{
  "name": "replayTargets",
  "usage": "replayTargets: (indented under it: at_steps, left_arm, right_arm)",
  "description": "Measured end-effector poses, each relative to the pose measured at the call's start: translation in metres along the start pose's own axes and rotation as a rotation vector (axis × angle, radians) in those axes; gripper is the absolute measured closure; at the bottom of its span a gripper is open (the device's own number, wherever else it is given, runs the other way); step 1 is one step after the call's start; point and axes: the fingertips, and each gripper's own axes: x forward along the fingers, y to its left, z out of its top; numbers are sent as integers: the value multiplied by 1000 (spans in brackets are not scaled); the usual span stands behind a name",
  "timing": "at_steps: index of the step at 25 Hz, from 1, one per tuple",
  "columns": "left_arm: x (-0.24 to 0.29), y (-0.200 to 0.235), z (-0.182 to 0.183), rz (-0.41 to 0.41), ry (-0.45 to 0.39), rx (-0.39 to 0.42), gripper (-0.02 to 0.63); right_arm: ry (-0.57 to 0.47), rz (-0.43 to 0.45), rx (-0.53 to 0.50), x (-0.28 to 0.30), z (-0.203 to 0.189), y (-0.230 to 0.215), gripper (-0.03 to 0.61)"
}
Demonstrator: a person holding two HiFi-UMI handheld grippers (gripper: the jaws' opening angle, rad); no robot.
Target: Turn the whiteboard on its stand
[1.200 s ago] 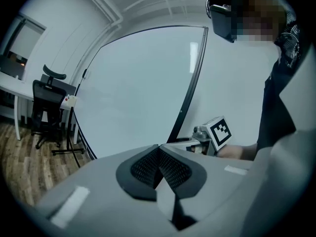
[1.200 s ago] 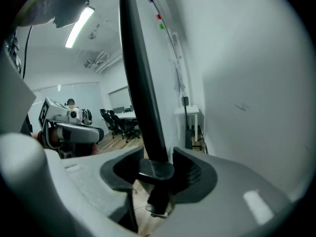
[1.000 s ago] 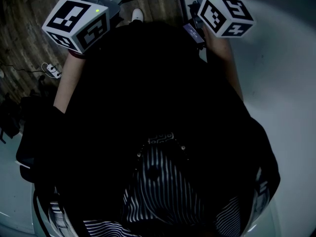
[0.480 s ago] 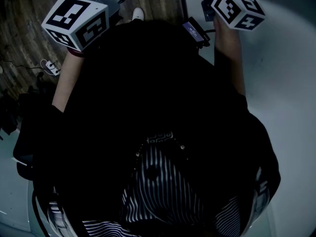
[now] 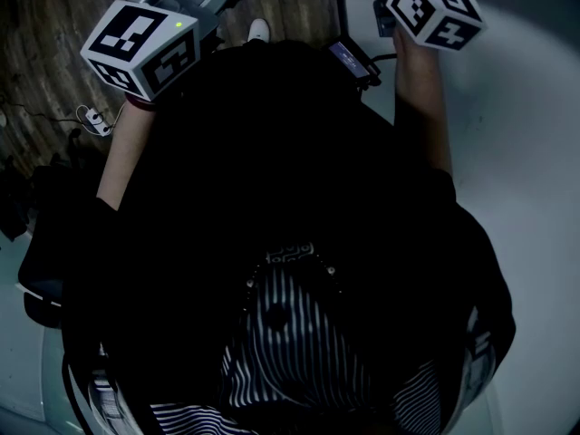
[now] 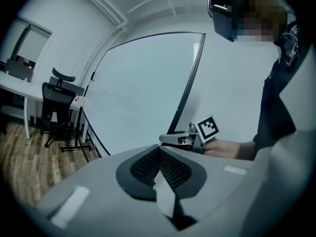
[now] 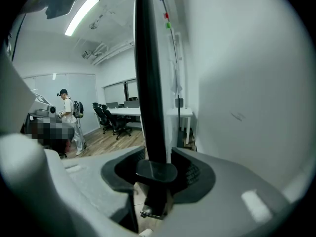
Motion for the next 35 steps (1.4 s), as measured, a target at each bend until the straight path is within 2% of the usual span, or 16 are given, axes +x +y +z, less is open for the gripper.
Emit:
replayTargets:
  at_steps: [7, 11, 14, 18, 22, 35]
  left_arm:
    - [-31, 6, 30, 39, -19, -8, 611]
    - [-36, 5, 37, 53, -24, -10, 611]
    - [-40, 6, 41, 57, -24, -9, 611]
    - [-45, 10, 41, 65, -27, -5, 611]
    - [-50, 10, 43, 73, -35, -5, 611]
    - [-48, 15, 39, 79, -31, -9, 611]
  right_arm:
    - [-9, -13, -19, 17, 48, 6, 410]
    - [6, 12, -88, 28, 59, 12, 413]
    - [0, 27, -91, 37, 66, 25, 414]
    - [-13, 52, -87, 50, 70, 49, 414]
    - [-19, 40, -77, 53, 70, 70, 414]
    - [-15, 68, -74, 36, 47, 117, 400]
